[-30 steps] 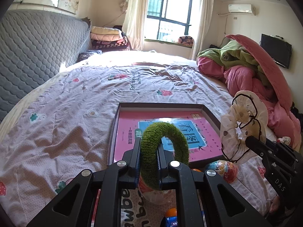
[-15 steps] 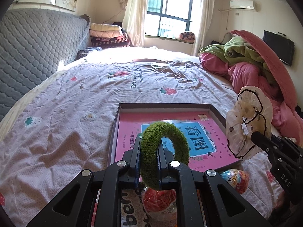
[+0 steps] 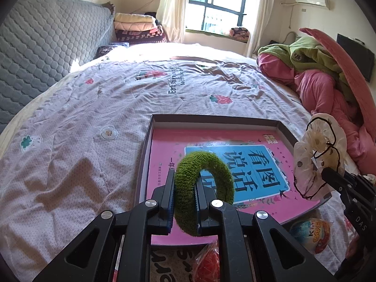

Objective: Organize objects
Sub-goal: 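Carry green ring with left tool over tray while right tool carries bag there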

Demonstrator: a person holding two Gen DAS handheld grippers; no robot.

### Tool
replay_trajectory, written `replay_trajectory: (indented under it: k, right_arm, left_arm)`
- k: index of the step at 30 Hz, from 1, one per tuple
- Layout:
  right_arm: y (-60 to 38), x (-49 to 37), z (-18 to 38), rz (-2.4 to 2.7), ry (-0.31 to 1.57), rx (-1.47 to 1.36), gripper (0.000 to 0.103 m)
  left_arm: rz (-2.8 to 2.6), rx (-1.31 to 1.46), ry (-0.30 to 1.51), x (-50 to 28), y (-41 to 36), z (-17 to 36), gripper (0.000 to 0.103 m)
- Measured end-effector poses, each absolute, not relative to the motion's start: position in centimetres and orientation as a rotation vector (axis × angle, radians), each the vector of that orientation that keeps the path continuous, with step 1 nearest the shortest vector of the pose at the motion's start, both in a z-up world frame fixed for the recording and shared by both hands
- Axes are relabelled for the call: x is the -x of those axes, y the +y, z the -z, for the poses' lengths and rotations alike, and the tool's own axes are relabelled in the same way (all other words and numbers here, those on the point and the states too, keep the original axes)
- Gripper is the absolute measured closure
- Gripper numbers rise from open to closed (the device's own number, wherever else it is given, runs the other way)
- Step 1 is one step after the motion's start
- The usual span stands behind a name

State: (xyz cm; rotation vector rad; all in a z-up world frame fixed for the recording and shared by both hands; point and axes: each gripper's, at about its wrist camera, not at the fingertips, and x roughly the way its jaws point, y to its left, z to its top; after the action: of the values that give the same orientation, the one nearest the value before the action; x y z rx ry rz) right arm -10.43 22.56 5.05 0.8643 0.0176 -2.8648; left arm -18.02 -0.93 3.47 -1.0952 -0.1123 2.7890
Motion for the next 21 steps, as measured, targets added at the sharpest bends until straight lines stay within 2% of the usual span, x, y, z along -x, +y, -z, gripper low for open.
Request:
replay_trajectory:
  k: [6, 15, 21]
  right_arm:
    - [24.3, 11.7, -3.1, 2.809, -0.138, -0.996, 0.082]
    - [24.2, 12.1, -2.3, 2.82, -0.092, -1.054, 0.082]
    - [24.2, 12.2, -2.1, 2.838, -0.06, -1.074, 0.076]
  left_arm:
    - [-2.755, 1.16, -0.143, 18.8, -1.1, -2.0, 0.09]
    - [-2.749, 1.22, -0.114, 19.2, -0.8, -0.9, 0.088]
    - [-2.739, 1.229, -0.111, 19.1, -0.6, -0.7, 0.088]
